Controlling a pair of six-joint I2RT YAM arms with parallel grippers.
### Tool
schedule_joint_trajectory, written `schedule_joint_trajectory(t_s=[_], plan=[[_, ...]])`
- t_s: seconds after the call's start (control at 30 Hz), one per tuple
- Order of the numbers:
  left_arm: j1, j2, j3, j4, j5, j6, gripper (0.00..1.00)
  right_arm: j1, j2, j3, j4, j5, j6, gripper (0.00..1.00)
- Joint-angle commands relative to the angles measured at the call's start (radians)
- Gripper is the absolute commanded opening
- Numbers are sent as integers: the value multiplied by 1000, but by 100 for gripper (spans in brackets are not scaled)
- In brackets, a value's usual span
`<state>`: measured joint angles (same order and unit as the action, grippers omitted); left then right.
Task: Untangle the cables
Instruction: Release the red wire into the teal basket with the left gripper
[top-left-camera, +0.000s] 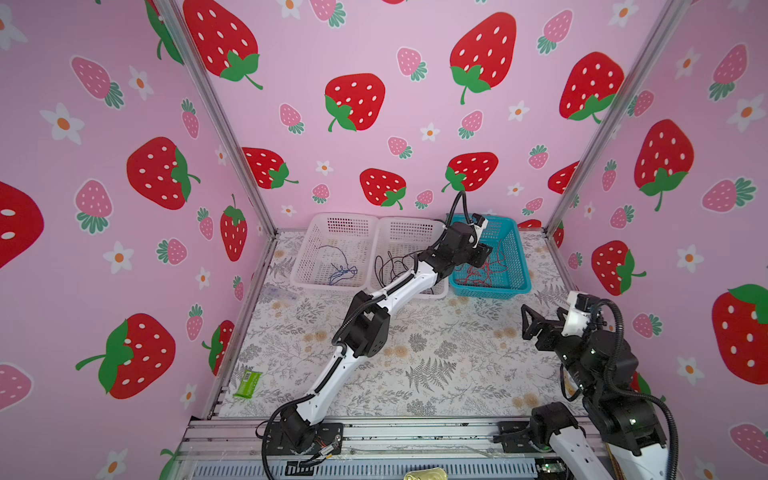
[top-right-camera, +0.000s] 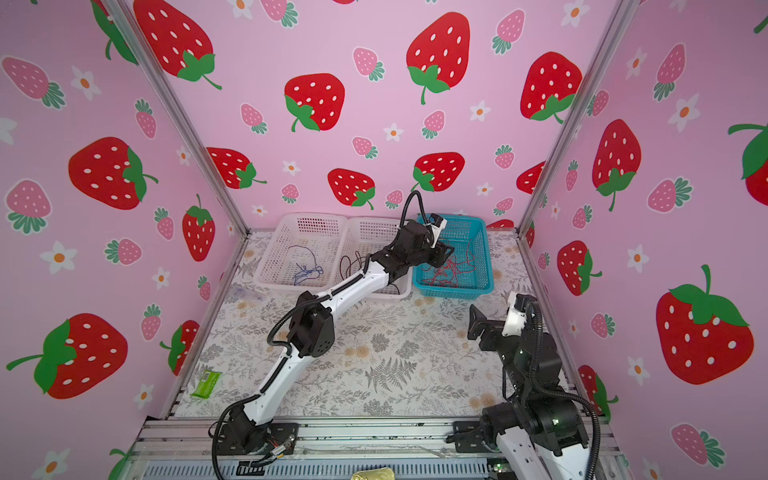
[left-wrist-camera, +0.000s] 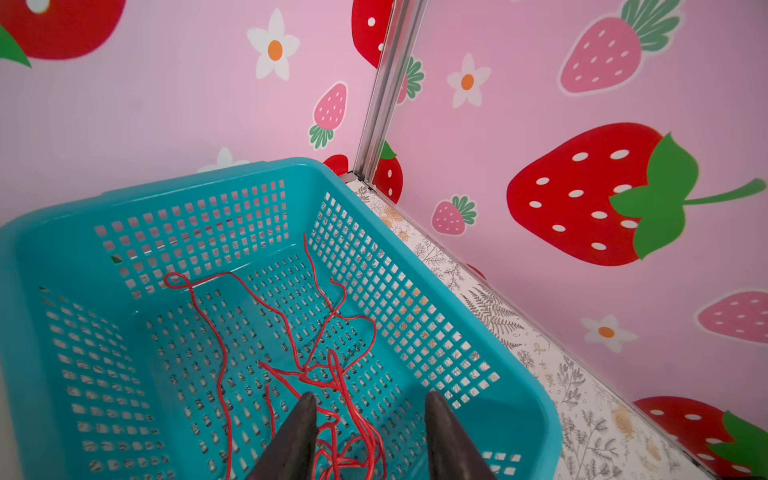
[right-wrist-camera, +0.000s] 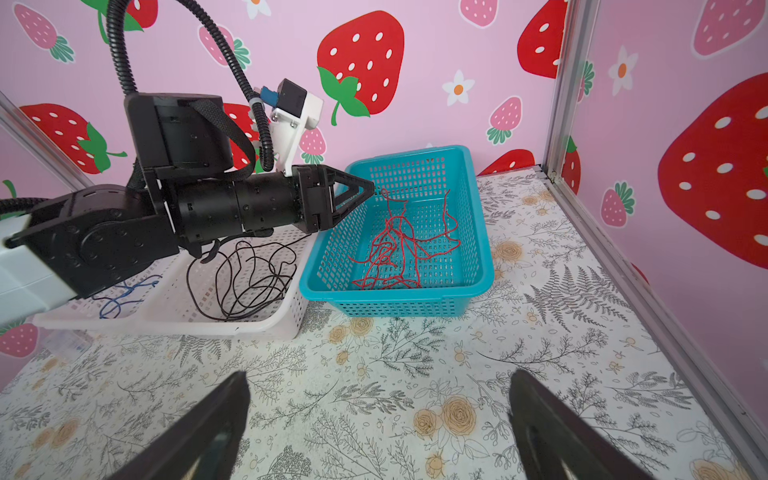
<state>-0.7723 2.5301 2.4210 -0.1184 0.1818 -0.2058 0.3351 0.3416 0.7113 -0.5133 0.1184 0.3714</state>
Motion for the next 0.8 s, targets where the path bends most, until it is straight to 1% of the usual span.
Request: schedule_joint_trajectory(t_s=[0.0,0.13,0.2,0.23,0.3,0.37,0.5,0.63,0.77], plan=[[6,-139,43,30,-28,24,55,-8,-5,-7,21,-6,-8,98],[27,-260,1,39,-39,35,67,-11,1,-9,21,-11,-9,98],[33,-323,-34,27,-38,63,73,-11,4,-10,22,-14,-10,98],[32,-360,-60,21,-82,83,78,-11,6,-11,23,-16,-11,98],[32,-436,-127,7,-107,104,88,-11,9,-9,24,-18,-12,99],[32,-520,-227,10,-129,120,99,-11,11,-6,26,-21,-16,99],[31,-735,-502,42,-212,126,99,-11,33,2,43,-38,-11,99],[34,-958,-777,49,-338,130,99,-11,73,17,68,-57,7,99],[41,-1130,-971,-13,-428,102,99,-11,124,21,112,-64,23,99]])
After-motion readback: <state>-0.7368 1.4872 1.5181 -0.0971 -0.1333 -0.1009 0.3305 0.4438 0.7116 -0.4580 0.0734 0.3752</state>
